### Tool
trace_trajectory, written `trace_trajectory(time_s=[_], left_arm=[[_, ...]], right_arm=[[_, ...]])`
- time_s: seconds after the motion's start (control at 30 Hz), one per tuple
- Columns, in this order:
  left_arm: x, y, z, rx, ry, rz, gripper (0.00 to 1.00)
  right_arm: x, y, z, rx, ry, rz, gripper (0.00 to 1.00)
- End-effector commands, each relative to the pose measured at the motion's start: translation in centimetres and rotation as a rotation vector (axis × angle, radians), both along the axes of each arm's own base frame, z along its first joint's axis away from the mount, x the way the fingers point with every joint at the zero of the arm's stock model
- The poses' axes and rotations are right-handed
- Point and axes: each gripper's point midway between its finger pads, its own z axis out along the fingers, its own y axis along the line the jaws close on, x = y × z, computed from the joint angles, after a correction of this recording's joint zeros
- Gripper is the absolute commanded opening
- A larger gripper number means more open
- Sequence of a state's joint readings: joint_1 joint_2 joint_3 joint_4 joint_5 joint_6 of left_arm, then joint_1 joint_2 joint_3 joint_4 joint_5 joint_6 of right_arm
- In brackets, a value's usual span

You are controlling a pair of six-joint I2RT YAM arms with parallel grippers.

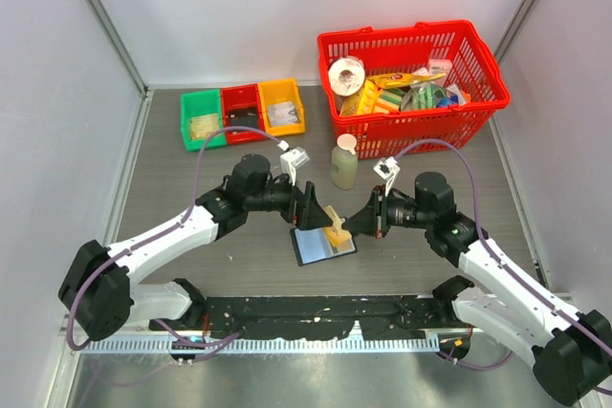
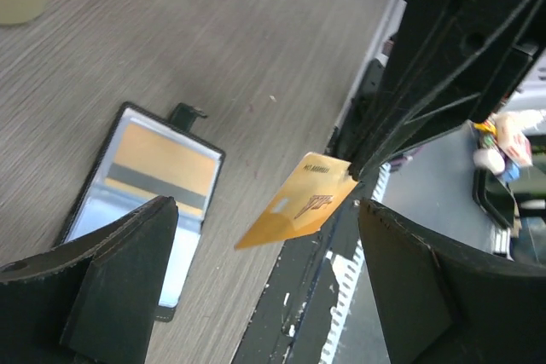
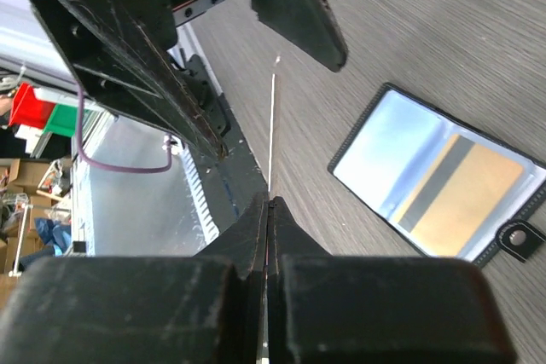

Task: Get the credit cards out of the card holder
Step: Remove the credit card from the card holder, then place the credit card in the storage box.

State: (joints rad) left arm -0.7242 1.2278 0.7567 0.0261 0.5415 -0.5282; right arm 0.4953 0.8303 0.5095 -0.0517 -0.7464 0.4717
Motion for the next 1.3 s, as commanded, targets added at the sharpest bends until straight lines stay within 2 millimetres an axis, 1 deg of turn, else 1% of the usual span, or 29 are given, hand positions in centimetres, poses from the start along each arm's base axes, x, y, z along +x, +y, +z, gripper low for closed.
trace_trajectory(time_s=[0.0,0.1,0.13,0.17,0.2,0.23,0.3,0.4,0.5,0.57,0.6,0.63,0.67,0.7,0.73,0.77,0.8,0.83,0.87,0.9,0.97,1.0,1.03,1.07,1.1,1.17,1.2,1.23,1.27], left_arm=[[-1.7,-0.9,2.8,-0.068,-0.081,-0.191,0.89],[-2.4,-1.1,3.0,-0.086,-0.074,-0.238,0.81],[-2.6,-1.2,3.0,-0.090,-0.069,-0.249,0.76],[-2.7,-1.2,3.0,-0.096,-0.063,-0.263,0.72],[-3.0,-1.2,3.1,-0.102,-0.057,-0.279,0.67],[-3.2,-1.2,3.1,-0.106,-0.055,-0.287,0.60],[-3.4,-1.2,3.1,-0.111,-0.053,-0.296,0.48],[-3.4,-1.1,3.1,-0.117,-0.049,-0.292,0.27],[-3.1,-0.9,3.1,-0.121,-0.051,-0.269,0.02],[-2.3,-0.4,3.0,-0.113,-0.058,-0.225,0.00],[-1.8,-0.1,3.0,-0.110,-0.060,-0.200,0.00],[-0.8,0.5,2.8,-0.101,-0.055,-0.150,0.00],[0.1,1.3,2.9,-0.091,-0.054,-0.104,0.00],[1.1,2.1,2.6,-0.077,-0.048,-0.051,0.00],[2.4,3.1,2.7,-0.063,-0.058,0.017,0.00],[3.3,4.4,2.1,-0.022,-0.034,0.083,0.00],[4.7,5.8,2.0,-0.001,-0.033,0.155,0.00],[6.1,7.4,2.0,0.024,-0.026,0.234,0.00],[7.2,8.9,1.8,0.056,-0.023,0.307,0.00],[8.6,10.5,2.1,0.079,-0.027,0.373,0.00],[11.3,14.4,2.3,0.158,-0.038,0.556,0.00],[12.7,16.9,2.3,0.215,-0.037,0.668,0.00],[13.8,19.0,2.5,0.255,-0.034,0.754,0.00],[15.1,21.6,2.7,0.289,-0.027,0.856,0.00],[16.0,23.6,2.7,0.311,-0.010,0.925,0.00],[18.2,26.6,3.5,0.308,0.007,1.022,0.00],[19.2,27.6,3.2,0.316,0.030,1.047,0.00],[20.4,30.0,3.4,0.322,0.043,1.107,0.00],[21.5,31.2,3.2,0.334,0.063,1.135,0.00]], right_arm=[[-1.0,0.5,4.1,0.081,-0.132,0.096,0.01],[-1.3,0.5,4.5,0.093,-0.142,0.109,0.01],[-1.4,0.5,4.5,0.093,-0.139,0.110,0.01],[-1.3,0.6,5.1,0.110,-0.170,0.115,0.01],[-1.3,0.6,5.0,0.110,-0.167,0.116,0.01],[-1.4,0.6,5.0,0.112,-0.171,0.118,0.01],[-1.4,0.6,4.9,0.112,-0.171,0.119,0.01],[-1.3,0.7,4.6,0.112,-0.165,0.120,0.01],[-1.2,0.7,4.4,0.112,-0.163,0.115,0.01],[-0.4,0.6,4.3,0.101,-0.172,0.068,0.02],[-0.1,0.4,4.1,0.094,-0.171,0.049,0.14],[0.3,0.3,4.1,0.086,-0.176,0.021,0.21],[0.5,0.2,4.0,0.077,-0.177,0.004,0.35],[1.1,0.0,3.8,0.064,-0.179,-0.029,0.42],[1.2,-0.2,3.5,0.045,-0.178,-0.040,0.51],[1.6,-0.4,3.0,0.020,-0.165,-0.066,0.57],[1.8,-0.6,2.8,0.000,-0.168,-0.076,0.64],[2.2,-0.9,2.4,-0.018,-0.167,-0.099,0.70],[2.3,-1.1,2.2,-0.037,-0.167,-0.109,0.73],[2.6,-1.3,2.0,-0.049,-0.170,-0.126,0.78],[3.1,-1.7,1.6,-0.075,-0.168,-0.161,0.81],[3.4,-1.9,1.4,-0.091,-0.170,-0.182,0.82],[3.5,-2.0,1.2,-0.100,-0.167,-0.194,0.82],[3.9,-2.3,1.1,-0.110,-0.169,-0.216,0.82],[4.0,-2.3,0.9,-0.118,-0.171,-0.219,0.82],[4.4,-2.6,0.7,-0.134,-0.178,-0.240,0.82],[4.6,-2.7,0.5,-0.142,-0.179,-0.247,0.82],[4.7,-2.8,0.5,-0.147,-0.185,-0.247,0.82],[4.7,-2.8,0.4,-0.151,-0.185,-0.247,0.82]])
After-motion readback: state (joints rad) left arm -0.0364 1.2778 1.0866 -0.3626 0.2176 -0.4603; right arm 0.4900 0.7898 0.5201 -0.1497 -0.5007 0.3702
